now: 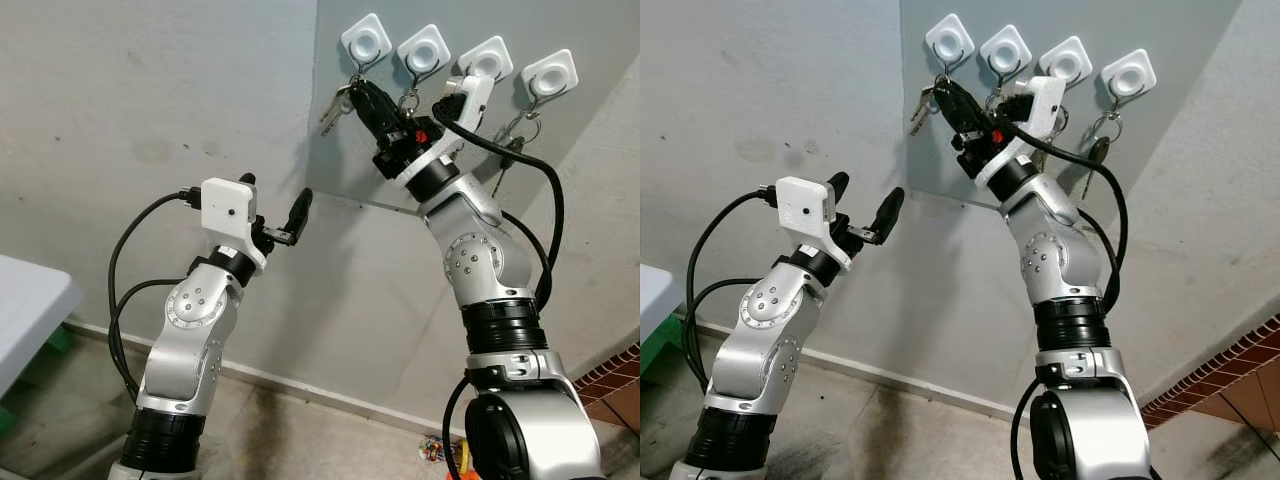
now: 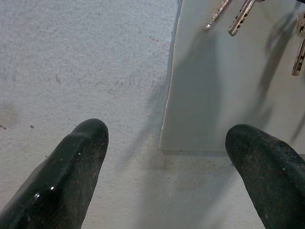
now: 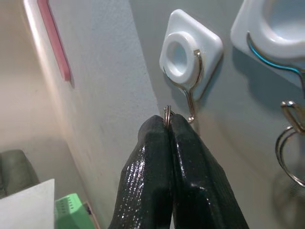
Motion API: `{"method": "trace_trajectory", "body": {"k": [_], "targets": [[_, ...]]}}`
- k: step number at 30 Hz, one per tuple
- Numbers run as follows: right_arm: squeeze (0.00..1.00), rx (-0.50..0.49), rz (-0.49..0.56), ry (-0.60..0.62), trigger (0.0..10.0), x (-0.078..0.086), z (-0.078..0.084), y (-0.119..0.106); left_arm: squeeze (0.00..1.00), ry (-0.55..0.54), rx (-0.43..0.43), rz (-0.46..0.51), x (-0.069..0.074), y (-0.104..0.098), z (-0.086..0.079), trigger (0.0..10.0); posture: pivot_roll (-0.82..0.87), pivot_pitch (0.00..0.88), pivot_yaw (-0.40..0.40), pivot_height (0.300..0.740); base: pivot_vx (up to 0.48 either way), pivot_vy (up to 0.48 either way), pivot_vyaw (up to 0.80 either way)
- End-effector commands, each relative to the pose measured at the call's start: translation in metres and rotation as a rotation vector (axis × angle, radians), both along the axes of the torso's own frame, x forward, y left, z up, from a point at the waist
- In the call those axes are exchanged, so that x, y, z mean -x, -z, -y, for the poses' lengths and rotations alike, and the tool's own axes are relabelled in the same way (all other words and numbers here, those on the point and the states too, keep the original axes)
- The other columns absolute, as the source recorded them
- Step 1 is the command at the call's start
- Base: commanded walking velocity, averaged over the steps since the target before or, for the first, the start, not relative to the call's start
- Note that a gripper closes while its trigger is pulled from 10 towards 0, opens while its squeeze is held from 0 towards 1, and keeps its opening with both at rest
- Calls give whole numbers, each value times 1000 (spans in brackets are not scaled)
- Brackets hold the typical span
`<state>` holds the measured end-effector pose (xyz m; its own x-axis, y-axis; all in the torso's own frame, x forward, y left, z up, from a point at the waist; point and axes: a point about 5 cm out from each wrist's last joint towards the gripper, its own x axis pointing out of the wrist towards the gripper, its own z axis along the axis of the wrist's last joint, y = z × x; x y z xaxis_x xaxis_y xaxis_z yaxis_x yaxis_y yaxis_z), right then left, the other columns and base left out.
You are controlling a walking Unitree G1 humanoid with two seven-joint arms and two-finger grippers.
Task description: Hang keys on a hook
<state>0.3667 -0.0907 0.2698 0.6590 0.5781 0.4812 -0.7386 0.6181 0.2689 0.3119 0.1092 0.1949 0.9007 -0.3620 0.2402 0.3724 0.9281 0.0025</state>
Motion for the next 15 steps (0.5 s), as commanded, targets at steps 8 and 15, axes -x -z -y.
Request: {"method": "trace_trajectory", "body": {"k": [8,15], "targets": [[0,-116,-100,-16,10000,-5,3,4,0,-3,7,10,1,-6,0,10000,32,79,-57,740,0,0,0],[0,-132,-121,-20,10000,-5,3,11,0,-6,9,9,1,-6,0,10000,31,78,-57,740,0,0,0]]}}
